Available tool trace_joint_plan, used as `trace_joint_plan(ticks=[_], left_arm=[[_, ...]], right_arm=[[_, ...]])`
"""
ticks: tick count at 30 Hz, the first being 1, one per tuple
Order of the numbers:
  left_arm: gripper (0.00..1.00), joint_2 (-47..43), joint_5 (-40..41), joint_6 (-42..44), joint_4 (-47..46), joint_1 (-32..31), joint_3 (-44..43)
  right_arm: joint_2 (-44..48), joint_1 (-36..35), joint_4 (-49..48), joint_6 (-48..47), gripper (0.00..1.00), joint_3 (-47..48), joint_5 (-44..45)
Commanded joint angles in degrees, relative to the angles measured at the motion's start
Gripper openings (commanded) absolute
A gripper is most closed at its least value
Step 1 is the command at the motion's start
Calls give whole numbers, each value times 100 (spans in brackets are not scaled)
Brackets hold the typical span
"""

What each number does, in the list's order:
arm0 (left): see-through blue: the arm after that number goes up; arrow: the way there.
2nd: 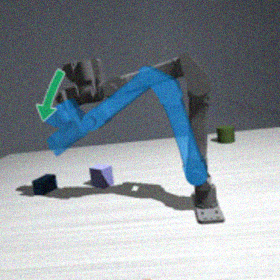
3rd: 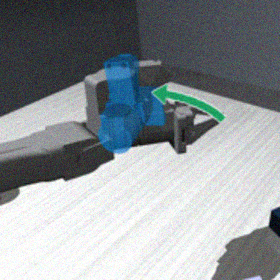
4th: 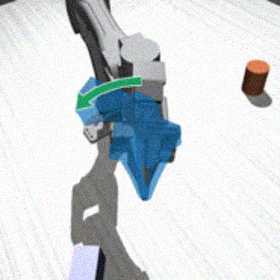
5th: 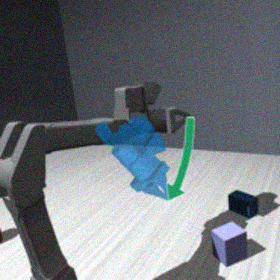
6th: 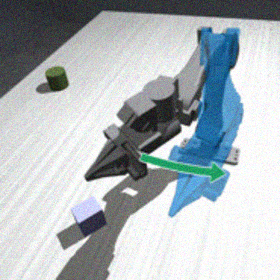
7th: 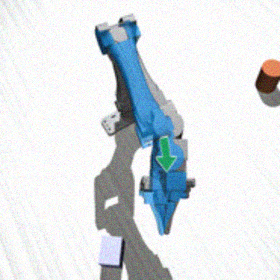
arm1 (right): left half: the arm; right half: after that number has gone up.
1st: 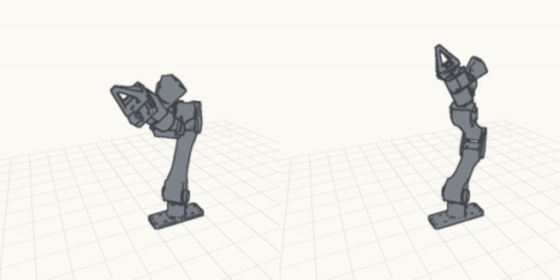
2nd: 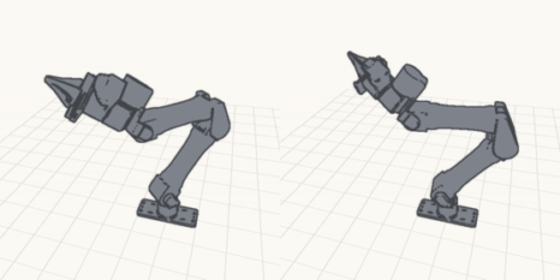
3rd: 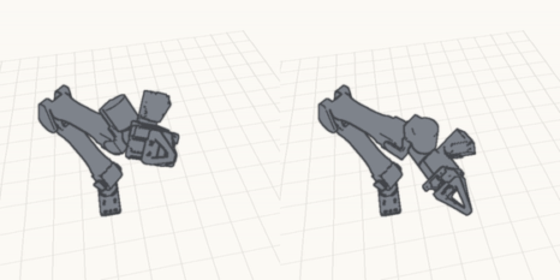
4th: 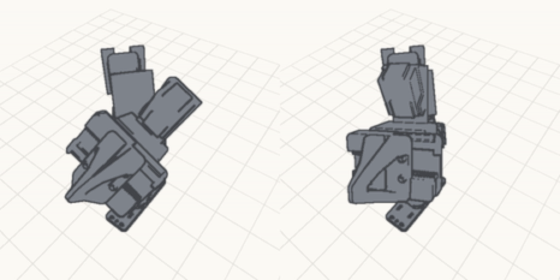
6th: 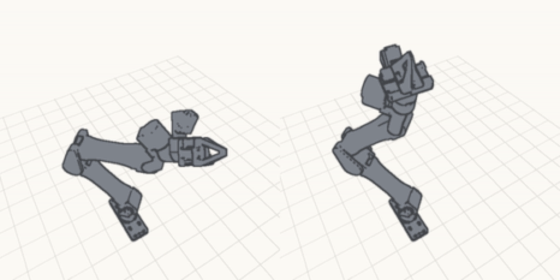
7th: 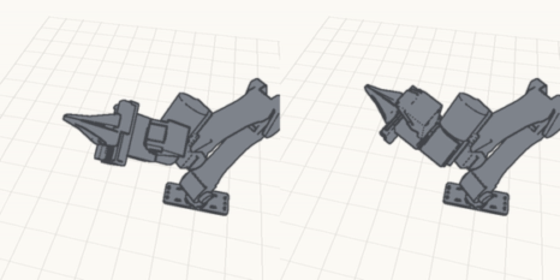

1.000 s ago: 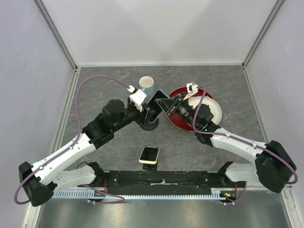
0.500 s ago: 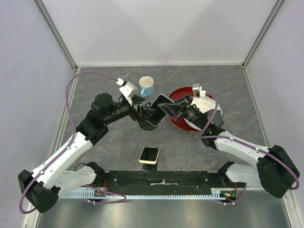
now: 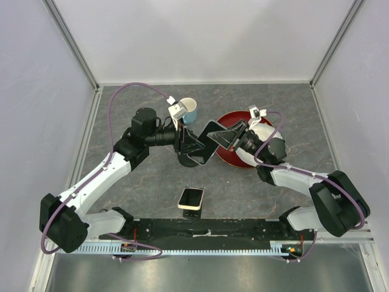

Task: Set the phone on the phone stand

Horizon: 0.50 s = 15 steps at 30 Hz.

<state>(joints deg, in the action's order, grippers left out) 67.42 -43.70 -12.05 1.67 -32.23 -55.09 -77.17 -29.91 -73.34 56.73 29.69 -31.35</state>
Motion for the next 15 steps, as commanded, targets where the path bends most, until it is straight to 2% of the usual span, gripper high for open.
trace_joint_plan(ticks=[1, 6, 11, 15], left_arm=[[40, 139, -1069, -385, -352, -117, -353], [48, 342, -1509, -482, -378, -117, -415], [49, 544, -1984, -701, -562, -126, -424], [36, 737, -2247, -781, -572, -126, -485]], right_arm=[[-185, 12, -2562, 418, 0, 177, -108], [-141, 12, -2589, 409, 0, 160, -90], [-88, 12, -2580, 278, 0, 72, -11], [105, 20, -2571, 49, 0, -42, 50]])
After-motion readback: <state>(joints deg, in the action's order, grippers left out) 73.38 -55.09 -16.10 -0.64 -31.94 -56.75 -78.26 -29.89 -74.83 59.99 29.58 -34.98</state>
